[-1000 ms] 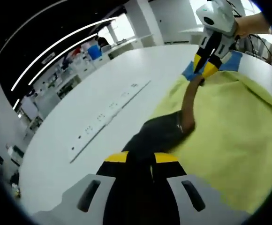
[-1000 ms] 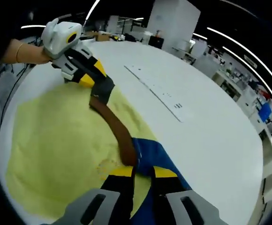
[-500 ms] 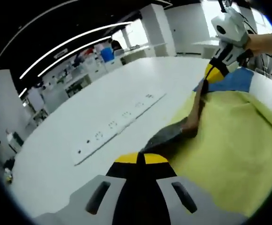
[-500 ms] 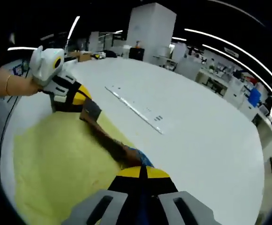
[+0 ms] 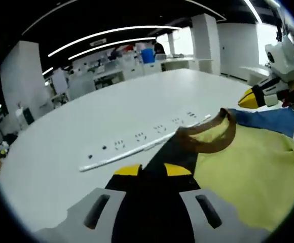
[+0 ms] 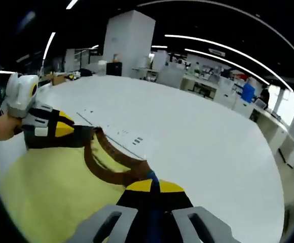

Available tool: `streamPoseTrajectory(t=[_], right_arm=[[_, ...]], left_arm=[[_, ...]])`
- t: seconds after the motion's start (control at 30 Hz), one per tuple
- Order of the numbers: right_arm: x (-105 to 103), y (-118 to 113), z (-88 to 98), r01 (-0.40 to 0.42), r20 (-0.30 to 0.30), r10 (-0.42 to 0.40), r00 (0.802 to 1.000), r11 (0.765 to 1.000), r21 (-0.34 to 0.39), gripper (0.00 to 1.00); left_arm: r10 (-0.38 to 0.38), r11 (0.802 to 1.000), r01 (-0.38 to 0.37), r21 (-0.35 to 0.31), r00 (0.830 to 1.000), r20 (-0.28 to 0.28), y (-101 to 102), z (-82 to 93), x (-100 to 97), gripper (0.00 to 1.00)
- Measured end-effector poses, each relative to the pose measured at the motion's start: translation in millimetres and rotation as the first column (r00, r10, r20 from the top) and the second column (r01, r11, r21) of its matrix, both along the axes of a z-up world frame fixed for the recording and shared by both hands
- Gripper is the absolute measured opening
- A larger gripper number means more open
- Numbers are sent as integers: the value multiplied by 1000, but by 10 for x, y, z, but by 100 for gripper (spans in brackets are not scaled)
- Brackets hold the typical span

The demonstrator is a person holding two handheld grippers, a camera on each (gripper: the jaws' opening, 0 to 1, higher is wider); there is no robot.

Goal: Fold the garment on the visible template until the final outline fits inside the template.

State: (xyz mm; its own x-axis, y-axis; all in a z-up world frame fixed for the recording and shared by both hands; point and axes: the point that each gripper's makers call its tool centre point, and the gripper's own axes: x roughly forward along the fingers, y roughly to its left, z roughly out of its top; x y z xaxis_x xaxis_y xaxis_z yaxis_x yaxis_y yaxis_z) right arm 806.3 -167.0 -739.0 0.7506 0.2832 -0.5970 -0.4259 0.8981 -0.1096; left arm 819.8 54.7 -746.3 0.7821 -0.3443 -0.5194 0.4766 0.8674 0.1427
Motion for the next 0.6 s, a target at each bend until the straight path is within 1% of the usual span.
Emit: streamPoseTrajectory(t=[0.1,0.17,0.2,0.23,0.3,0.33,0.4,0.47,0.6], right_arm=[[-45,48,15,-4,-12,4,1000,1000,15,17],[-65,66,27,11,-29,-10,1000,999,35,28],[-70,103,53,7,-32,-5,999,998,62,32],[-74,109,59,7,-36,-4,999,998,68,34],[-101,142,85,8,-54,-3,999,995,95,40],[-115,149,103,11,-63,-5,998,995,102,43],[-150,160,128,5,-68,2,998,996,92,47],[-196,184,169,-4,-75,12,997,995,102,51],[-306,231,260,-24,-90,35,995,993,118,58]], left_arm=[[13,1000,-13,-18,1000,-3,52,21,-4,30],[15,1000,-15,-20,1000,-15,76,9,-24,38],[16,1000,-16,-22,1000,-19,82,8,-34,41],[14,1000,-15,-28,1000,-22,83,12,-46,44],[-2,999,0,-39,1000,-31,68,27,-84,47],[-21,999,20,-41,999,-31,45,46,-109,50],[-42,998,41,-39,999,-28,23,72,-134,55],[-50,997,49,-59,999,-20,14,133,-150,59],[-110,993,110,-33,994,-7,-25,225,-238,65]])
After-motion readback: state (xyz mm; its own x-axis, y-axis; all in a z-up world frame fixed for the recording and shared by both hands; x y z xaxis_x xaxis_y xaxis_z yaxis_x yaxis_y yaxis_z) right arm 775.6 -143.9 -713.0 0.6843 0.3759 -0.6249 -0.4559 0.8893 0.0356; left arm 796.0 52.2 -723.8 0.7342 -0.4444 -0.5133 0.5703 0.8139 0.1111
